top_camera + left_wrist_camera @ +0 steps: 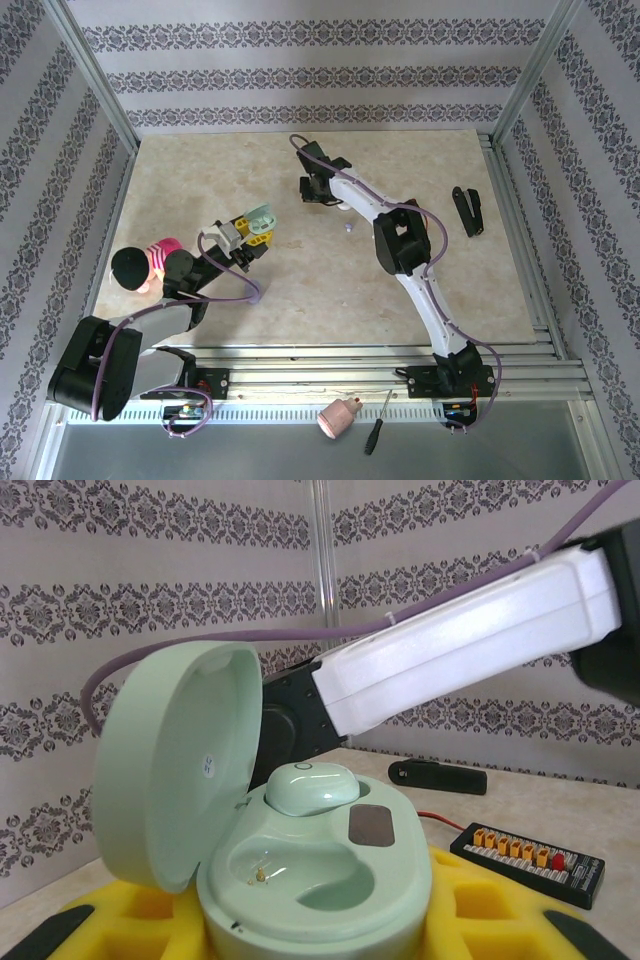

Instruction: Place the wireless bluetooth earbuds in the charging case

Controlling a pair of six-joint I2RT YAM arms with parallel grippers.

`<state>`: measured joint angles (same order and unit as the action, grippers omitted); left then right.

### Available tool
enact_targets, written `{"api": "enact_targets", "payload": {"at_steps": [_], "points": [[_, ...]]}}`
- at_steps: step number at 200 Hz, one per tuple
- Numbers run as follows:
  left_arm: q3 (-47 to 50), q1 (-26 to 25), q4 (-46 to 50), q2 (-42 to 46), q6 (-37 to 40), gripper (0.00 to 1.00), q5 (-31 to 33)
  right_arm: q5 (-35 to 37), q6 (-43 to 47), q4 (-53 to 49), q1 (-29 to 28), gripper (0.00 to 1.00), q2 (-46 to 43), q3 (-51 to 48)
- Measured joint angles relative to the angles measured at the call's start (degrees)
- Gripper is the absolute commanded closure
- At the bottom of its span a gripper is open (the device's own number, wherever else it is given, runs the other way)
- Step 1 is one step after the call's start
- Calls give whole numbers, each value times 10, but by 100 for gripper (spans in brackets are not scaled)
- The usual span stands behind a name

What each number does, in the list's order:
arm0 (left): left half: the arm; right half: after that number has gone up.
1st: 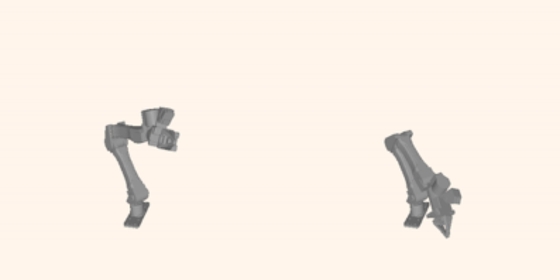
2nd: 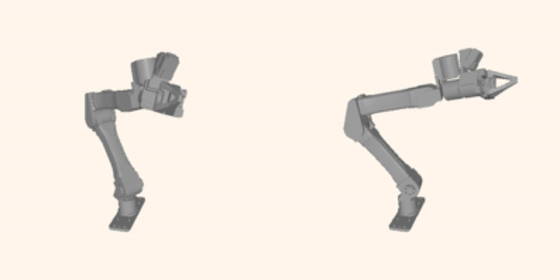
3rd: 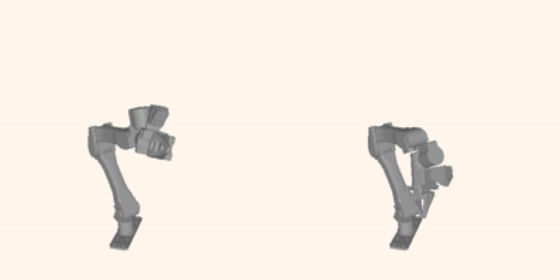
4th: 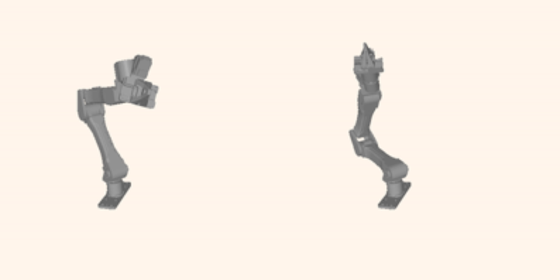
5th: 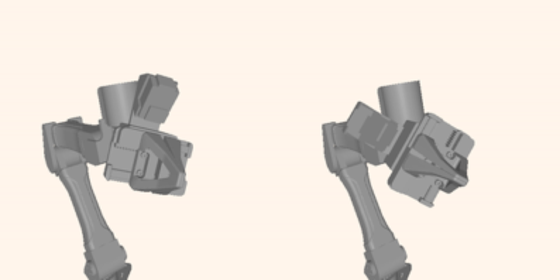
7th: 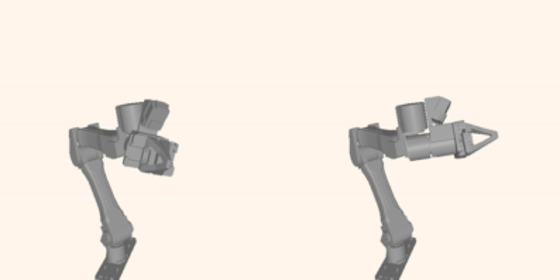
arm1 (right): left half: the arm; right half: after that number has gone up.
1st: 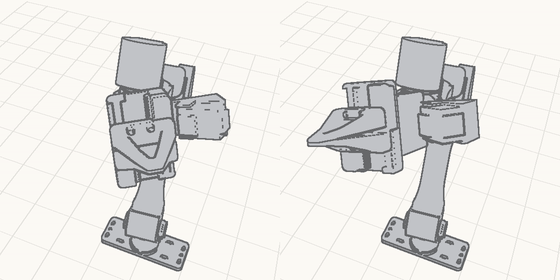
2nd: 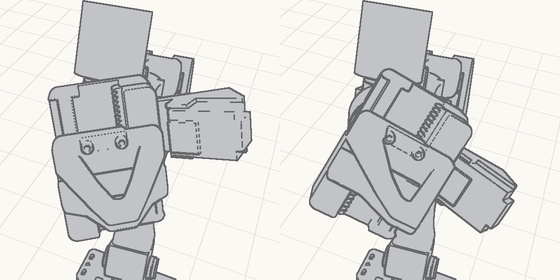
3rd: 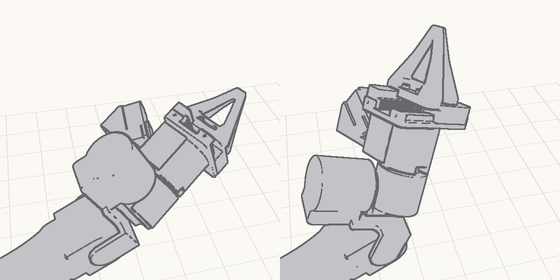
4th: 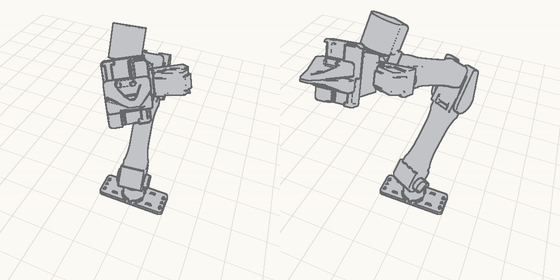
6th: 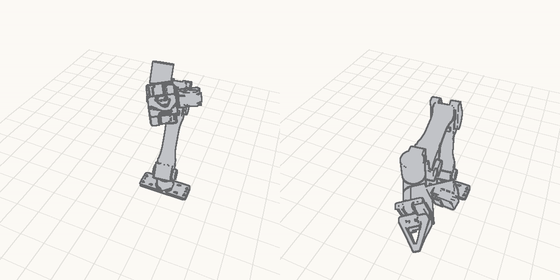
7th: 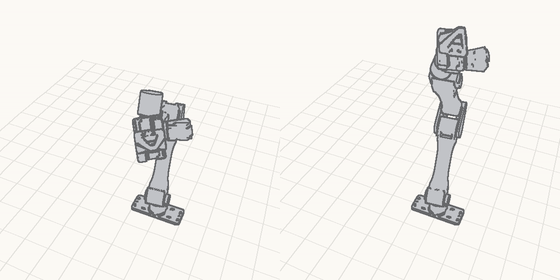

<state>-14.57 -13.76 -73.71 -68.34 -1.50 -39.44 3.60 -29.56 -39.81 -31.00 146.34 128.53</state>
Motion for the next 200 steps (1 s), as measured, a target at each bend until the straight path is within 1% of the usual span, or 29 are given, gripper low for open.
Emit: {"api": "enact_targets", "payload": {"at_steps": [25, 70, 92, 115, 134, 150, 168, 182, 200], "points": [[0, 0, 2, 5, 0, 83, -5, 0, 12, 18, -8, 76, -71, -121], [0, 0, 22, 16, 14, 83, -25, -10, 10, 99, -26, 75, -226, -382], [0, 0, 35, 16, 16, 83, -37, -12, 3, 133, -33, 74, -291, -486], [0, 0, 41, 16, 17, 83, -45, -14, -10, 157, -38, 72, -349, -572], [-2, 0, 41, 13, 17, 82, -52, -16, -21, 166, -43, 70, -381, -619], [-7, 0, 40, 3, 17, 83, -56, -16, -28, 177, -45, 67, -391, -635], [-10, 0, 36, -12, 14, 83, -57, -20, -33, 187, -45, 59, -392, -638], [-11, 0, 29, -24, 9, 83, -60, -26, -33, 190, -45, 51, -393, -639], [-12, 0, 23, -29, 2, 83, -63, -31, -22, 191, -46, 46, -400, -642]]}}
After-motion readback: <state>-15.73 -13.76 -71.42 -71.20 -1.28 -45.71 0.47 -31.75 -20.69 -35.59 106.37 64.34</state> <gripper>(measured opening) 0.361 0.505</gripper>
